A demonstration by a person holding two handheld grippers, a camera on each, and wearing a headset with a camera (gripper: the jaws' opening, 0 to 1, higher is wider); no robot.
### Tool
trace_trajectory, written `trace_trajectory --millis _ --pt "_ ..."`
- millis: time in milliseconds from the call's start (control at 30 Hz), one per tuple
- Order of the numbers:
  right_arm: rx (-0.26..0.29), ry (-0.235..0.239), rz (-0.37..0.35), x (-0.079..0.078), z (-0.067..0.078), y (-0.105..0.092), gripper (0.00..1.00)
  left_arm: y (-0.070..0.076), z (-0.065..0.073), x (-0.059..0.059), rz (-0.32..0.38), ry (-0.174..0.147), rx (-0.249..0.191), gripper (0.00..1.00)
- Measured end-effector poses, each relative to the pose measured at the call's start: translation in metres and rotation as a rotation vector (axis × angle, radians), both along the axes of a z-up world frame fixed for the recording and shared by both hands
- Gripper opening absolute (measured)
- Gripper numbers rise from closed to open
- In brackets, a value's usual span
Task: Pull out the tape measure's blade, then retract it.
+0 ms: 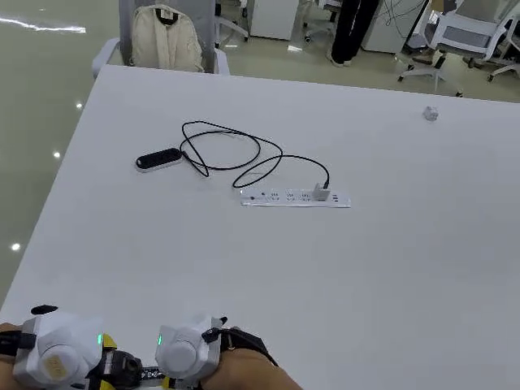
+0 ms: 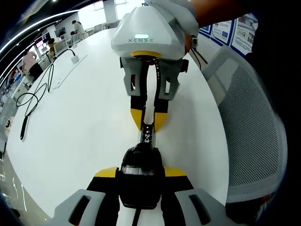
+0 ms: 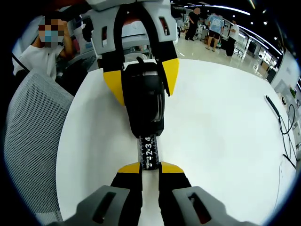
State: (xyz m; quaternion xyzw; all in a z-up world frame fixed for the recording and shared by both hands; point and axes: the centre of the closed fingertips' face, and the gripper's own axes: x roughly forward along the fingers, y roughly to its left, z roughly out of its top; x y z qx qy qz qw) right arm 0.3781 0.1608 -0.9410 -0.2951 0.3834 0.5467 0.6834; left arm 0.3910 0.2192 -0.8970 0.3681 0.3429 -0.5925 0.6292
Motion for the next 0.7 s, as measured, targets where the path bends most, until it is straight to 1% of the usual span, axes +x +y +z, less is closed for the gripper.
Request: trace_trajectory --millis 333,500,700 --pt "-0.008 0.008 0.002 0.000 0.000 -0.008 0.11 0.000 -0.001 0.001 0.007 0.002 -0.003 0.30" --pt "-0.012 0.004 0.016 -0.001 0.001 -0.011 0.11 -0.001 0.000 0.001 0.010 0.003 -0.004 0.30" --pt "-0.017 0.007 0.012 -0.001 0.001 -0.016 0.11 -0.001 -0.001 0.001 0.008 -0.002 0.004 0.30"
